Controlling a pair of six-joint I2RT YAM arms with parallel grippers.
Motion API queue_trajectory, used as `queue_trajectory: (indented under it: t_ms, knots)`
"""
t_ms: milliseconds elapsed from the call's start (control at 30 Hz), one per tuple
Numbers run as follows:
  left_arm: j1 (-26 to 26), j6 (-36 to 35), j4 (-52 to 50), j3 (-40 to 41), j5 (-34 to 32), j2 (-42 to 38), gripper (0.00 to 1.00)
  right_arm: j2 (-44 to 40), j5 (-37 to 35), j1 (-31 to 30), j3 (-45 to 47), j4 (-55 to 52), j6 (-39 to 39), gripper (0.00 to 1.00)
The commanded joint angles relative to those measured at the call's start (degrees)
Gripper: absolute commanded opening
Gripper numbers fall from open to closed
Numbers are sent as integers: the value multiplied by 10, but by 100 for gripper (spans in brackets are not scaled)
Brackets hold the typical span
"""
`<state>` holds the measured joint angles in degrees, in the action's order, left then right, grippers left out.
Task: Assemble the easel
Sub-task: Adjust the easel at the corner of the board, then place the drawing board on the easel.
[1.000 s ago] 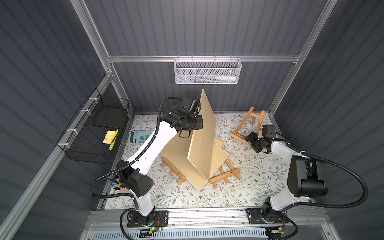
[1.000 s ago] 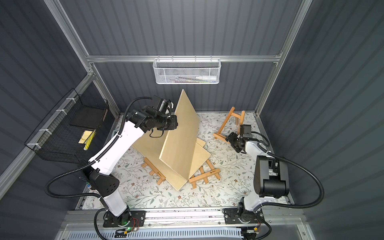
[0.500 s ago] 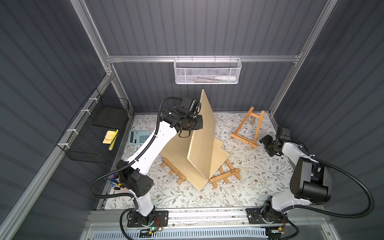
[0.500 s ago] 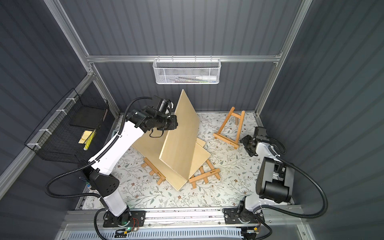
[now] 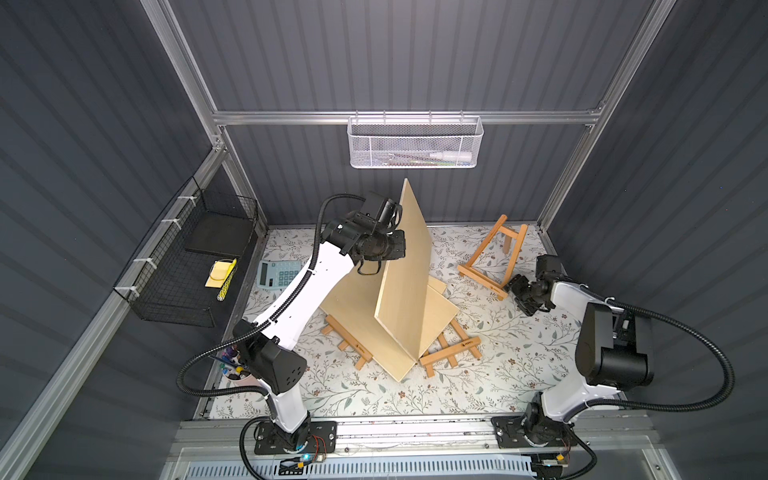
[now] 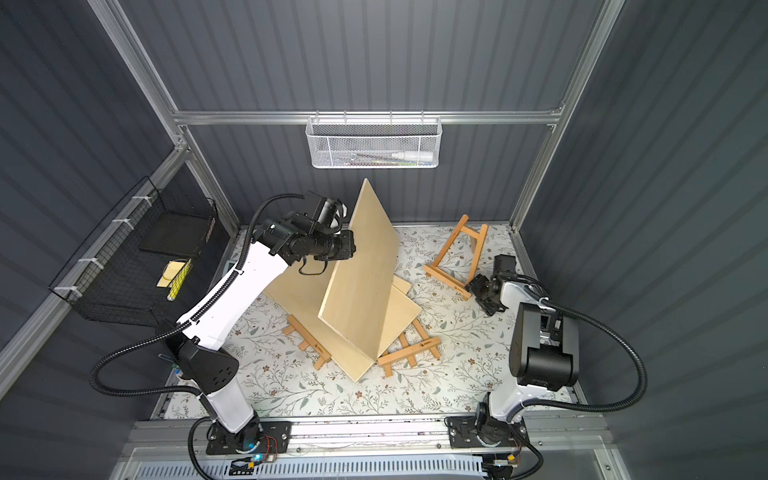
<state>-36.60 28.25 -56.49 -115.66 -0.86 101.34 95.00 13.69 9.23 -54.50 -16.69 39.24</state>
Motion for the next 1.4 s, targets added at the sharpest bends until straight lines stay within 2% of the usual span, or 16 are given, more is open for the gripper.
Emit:
queue_trajectory:
  t_ms: [0, 133, 200, 333, 467, 633, 700, 800, 967, 1033, 1267, 1367]
  knots:
    - [3, -29, 24, -17, -36, 2, 0, -12, 62, -30, 20, -11, 28, 77]
    - [3, -32, 17, -21, -33, 5, 0, -72, 60, -66, 33, -4, 74, 77]
    - [3, -37, 7, -25, -28, 9, 0, -123, 27, -84, 28, -21, 74, 77]
    - [3, -51, -29, -35, -26, 19, 0, -205, -35, -117, -30, -102, 19, 77]
    - [2, -40, -33, -33, -30, 19, 0, -214, 17, -160, -124, -142, -46, 79]
    - [0, 49, -11, -51, -42, 28, 0, -191, 38, -309, -267, -214, -181, 79]
    - [0, 93, 15, -54, -42, 32, 0, -202, 61, -373, -287, -217, -235, 80]
    - [-1, 153, 22, -71, -50, 45, 0, -223, 50, -465, -282, -222, -301, 81]
    - [-3, 198, -13, -132, -41, 77, 0, -251, -97, -617, -233, -228, -399, 82]
    - [-5, 206, -26, -133, -42, 79, 0, -270, -146, -650, -215, -213, -412, 82]
    - [-14, 231, -27, -124, -42, 70, 0, -232, -254, -691, -195, -166, -431, 81]
    - [-14, 244, -22, -122, -28, 70, 0, -209, -324, -708, -185, -135, -455, 79]
